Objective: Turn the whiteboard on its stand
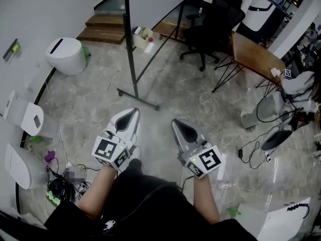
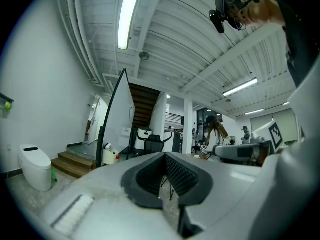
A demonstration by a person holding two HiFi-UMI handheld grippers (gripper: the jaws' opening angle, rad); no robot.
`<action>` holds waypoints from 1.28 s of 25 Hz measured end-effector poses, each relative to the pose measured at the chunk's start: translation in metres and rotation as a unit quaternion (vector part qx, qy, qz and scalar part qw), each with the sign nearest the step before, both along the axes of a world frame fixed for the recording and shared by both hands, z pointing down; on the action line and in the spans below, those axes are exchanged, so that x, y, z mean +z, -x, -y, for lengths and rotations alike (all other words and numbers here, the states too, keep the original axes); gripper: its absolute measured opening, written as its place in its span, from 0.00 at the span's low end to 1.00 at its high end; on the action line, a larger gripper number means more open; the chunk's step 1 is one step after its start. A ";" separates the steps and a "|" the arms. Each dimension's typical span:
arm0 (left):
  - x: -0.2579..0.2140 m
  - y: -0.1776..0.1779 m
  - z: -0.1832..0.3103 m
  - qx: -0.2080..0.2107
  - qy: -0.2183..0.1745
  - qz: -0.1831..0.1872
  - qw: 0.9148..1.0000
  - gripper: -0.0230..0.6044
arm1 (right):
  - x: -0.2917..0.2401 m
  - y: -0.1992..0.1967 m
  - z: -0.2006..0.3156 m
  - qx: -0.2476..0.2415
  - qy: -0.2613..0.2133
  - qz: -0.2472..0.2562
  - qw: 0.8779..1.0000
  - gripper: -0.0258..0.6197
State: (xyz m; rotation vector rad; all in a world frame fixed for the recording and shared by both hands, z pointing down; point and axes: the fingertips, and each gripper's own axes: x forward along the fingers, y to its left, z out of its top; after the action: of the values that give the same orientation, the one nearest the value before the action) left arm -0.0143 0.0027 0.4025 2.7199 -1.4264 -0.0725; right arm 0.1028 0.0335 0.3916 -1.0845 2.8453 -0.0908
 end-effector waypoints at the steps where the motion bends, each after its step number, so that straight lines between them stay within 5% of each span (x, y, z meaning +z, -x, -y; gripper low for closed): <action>1: -0.001 0.002 0.008 0.002 0.000 -0.001 1.000 0.04 | 0.000 0.002 0.007 0.002 0.001 -0.002 1.000 0.05; 32: -0.005 0.095 0.204 0.057 0.009 -0.020 0.998 0.04 | -0.013 0.098 0.191 0.050 0.003 -0.022 0.999 0.05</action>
State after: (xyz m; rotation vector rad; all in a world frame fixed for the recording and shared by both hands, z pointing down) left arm -0.1093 -0.2016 0.3978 2.7626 -1.2521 -0.1052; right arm 0.0046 -0.1576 0.3784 -1.2430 2.8240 -0.0706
